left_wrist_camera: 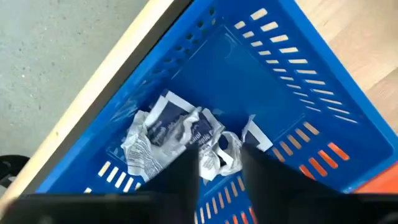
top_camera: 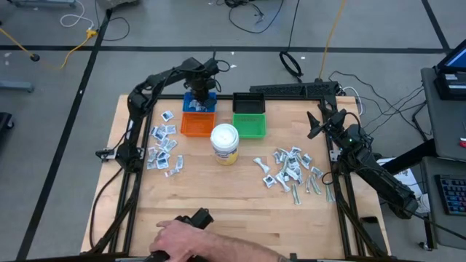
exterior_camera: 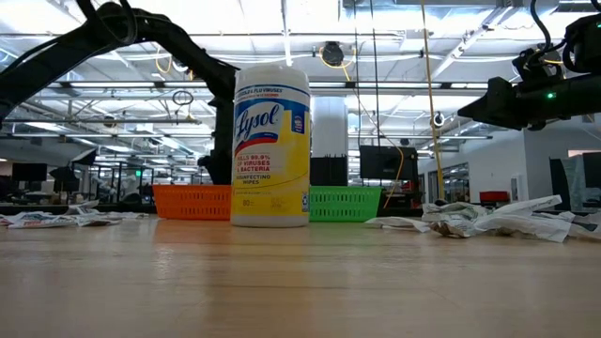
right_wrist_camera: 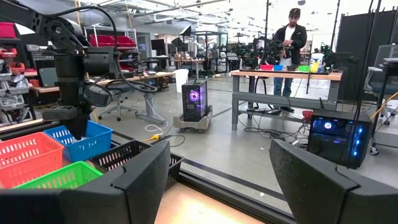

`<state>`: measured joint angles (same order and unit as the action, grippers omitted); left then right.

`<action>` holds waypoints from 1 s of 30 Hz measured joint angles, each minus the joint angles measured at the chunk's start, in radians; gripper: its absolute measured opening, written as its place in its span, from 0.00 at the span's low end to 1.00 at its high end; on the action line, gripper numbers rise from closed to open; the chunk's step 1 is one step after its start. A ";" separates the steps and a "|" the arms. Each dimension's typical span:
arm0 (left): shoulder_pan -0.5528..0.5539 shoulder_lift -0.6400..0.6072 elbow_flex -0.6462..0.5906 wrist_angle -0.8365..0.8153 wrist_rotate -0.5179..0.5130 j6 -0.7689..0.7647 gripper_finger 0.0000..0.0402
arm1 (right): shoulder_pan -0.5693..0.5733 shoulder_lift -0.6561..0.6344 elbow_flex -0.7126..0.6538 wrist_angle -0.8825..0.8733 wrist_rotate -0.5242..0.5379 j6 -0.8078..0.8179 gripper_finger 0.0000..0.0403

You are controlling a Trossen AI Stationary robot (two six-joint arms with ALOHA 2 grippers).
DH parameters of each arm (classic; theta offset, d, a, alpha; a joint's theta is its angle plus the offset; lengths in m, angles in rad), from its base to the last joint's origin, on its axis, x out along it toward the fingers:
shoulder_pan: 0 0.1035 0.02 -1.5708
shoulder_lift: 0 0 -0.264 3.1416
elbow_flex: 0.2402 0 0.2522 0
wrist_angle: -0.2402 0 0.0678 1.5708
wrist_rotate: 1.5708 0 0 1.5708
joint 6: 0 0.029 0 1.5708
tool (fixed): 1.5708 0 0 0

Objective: Pick & Place First Aid Supplies
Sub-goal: Put the blue alcohol pad into the blue bin

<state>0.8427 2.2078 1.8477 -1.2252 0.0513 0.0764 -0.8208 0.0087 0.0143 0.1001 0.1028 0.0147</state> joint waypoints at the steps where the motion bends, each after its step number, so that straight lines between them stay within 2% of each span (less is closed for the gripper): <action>1: 0.001 0.000 0.000 0.000 0.000 -0.008 0.39 | 0.000 0.000 0.000 0.000 0.000 0.000 0.68; 6: 0.004 -0.025 0.000 -0.001 -0.004 -0.078 0.58 | 0.000 0.000 0.000 0.000 0.000 0.000 0.68; 12: 0.018 -0.070 0.000 -0.014 -0.004 -0.265 0.69 | 0.000 0.000 0.000 0.000 0.000 0.000 0.67; 18: 0.037 -0.109 0.000 -0.076 -0.009 -0.512 0.71 | 0.000 0.000 0.000 0.000 0.000 0.000 0.67; 23: 0.023 -0.140 -0.022 -0.116 -0.010 -0.587 0.68 | 0.000 0.000 0.000 0.000 0.000 0.000 0.67; 26: -0.004 -0.205 -0.108 -0.089 -0.009 -0.627 0.66 | 0.000 0.000 0.000 0.000 0.000 0.000 0.67; 30: -0.047 -0.320 -0.282 -0.030 -0.007 -0.703 0.65 | 0.000 0.000 0.000 0.000 0.000 0.000 0.68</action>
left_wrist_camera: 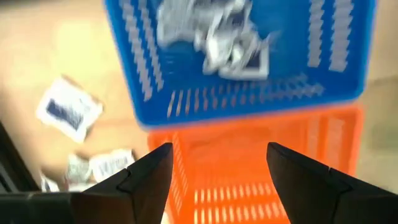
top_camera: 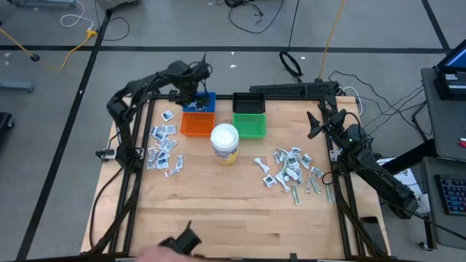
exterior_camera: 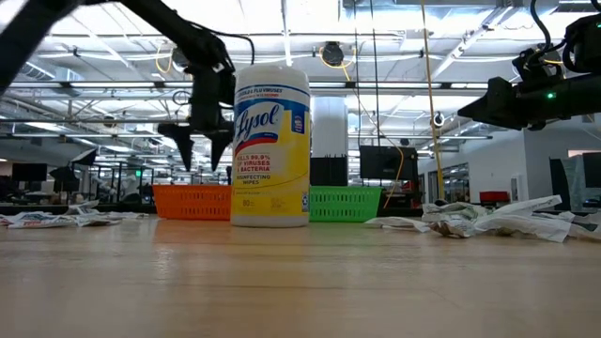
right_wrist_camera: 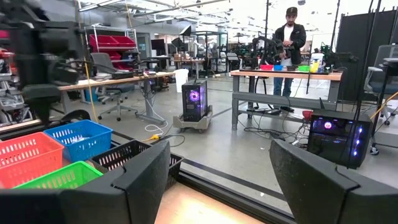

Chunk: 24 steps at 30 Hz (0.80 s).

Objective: Pick & Place First Aid Supplies
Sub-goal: Put the blue alcohol pad into the blue bin

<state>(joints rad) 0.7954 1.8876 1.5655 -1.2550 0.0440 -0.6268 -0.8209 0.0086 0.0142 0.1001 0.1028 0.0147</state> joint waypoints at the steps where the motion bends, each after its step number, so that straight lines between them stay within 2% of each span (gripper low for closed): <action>1: -0.013 -0.032 -0.043 0.014 0.000 -0.022 0.64 | 0.000 0.000 0.000 0.000 0.000 0.000 0.68; 8: -0.115 -0.250 -0.327 0.032 0.000 -0.161 0.67 | 0.000 0.000 0.000 0.000 0.000 0.000 0.68; 14: -0.216 -0.401 -0.525 0.034 0.061 -0.297 0.70 | 0.000 0.000 0.000 0.000 0.000 0.000 0.68; 24: -0.376 -0.579 -0.752 0.031 0.182 -0.464 0.68 | 0.000 0.000 0.000 0.000 0.000 0.000 0.67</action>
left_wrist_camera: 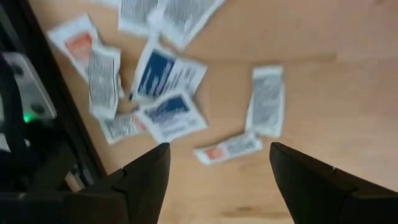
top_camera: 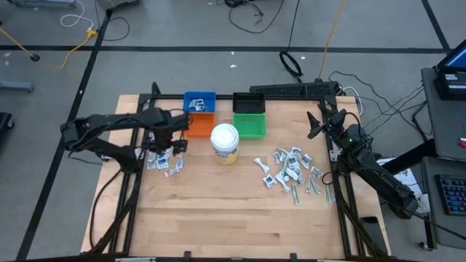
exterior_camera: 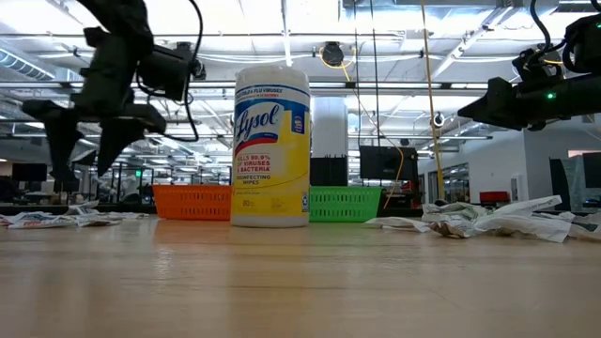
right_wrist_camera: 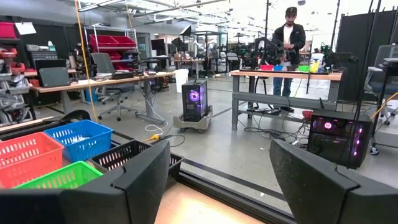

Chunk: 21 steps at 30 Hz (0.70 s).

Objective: Pick & Place First Aid Supplies
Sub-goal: Put the blue alcohol pad into the blue bin

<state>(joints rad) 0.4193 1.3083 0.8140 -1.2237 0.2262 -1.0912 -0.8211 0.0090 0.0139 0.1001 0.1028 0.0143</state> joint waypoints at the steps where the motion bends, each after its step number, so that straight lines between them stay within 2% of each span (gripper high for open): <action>1: -0.012 -0.012 -0.014 0.000 0.007 -0.010 0.68 | 0.000 0.000 0.000 0.000 0.000 0.000 0.67; 8: -0.063 -0.042 -0.079 0.025 0.023 -0.045 0.64 | 0.000 0.000 0.000 0.000 0.000 0.000 0.67; 21: -0.096 0.013 -0.262 0.323 0.030 -0.025 0.64 | 0.000 0.000 0.000 0.000 0.000 0.000 0.67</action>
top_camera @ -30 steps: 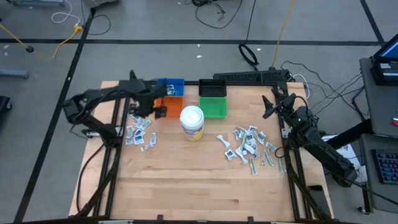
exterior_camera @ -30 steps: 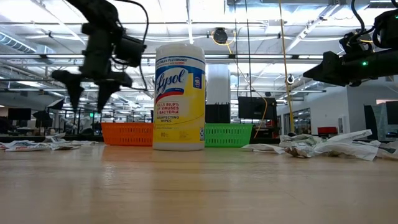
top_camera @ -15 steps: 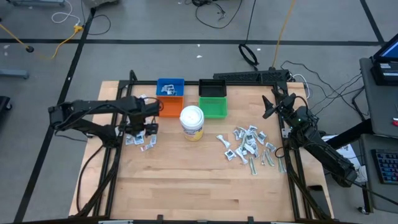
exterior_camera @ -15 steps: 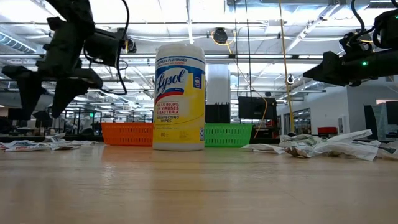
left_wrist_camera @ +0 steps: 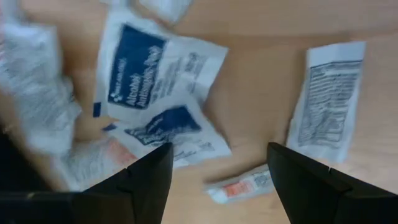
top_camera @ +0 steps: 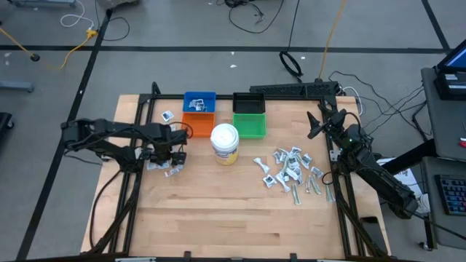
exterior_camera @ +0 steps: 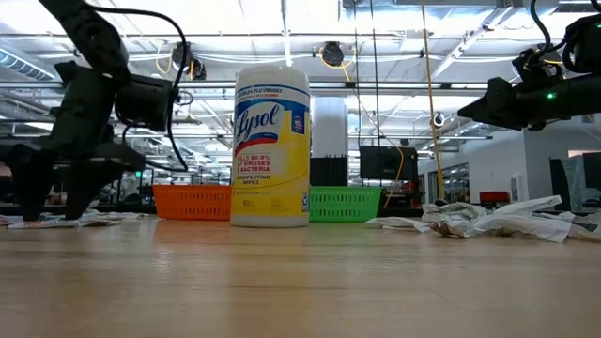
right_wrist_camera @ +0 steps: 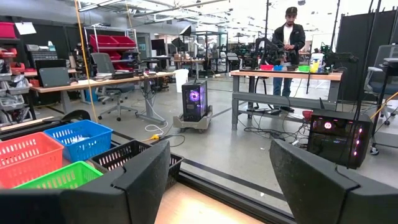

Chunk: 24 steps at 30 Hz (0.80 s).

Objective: Pick & Place First Aid Supplies
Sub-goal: Put the blue alcohol pad into the blue bin

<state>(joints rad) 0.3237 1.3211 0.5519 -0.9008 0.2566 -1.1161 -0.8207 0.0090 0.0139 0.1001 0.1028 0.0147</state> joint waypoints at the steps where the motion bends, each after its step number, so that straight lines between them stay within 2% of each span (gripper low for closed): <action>1: 0.000 0.001 -0.006 0.024 0.004 0.016 0.63 | 0.000 0.000 0.000 0.000 0.000 0.000 0.67; 7: 0.002 0.000 -0.017 0.047 0.027 0.041 0.51 | 0.000 0.000 0.000 0.000 0.000 0.000 0.68; 18: 0.003 -0.001 -0.042 0.022 0.018 0.045 0.05 | 0.000 0.000 0.000 0.000 0.000 0.000 0.68; 20: 0.003 -0.001 -0.041 0.022 0.019 0.042 0.02 | 0.000 0.000 0.000 0.000 0.000 0.000 0.68; 24: 0.003 0.004 -0.018 -0.003 0.015 0.045 0.03 | 0.000 0.000 0.000 0.000 0.000 0.000 0.68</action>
<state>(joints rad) 0.3264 1.3247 0.5341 -0.9043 0.2717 -1.0712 -0.8211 0.0089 0.0142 0.1001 0.1024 0.0147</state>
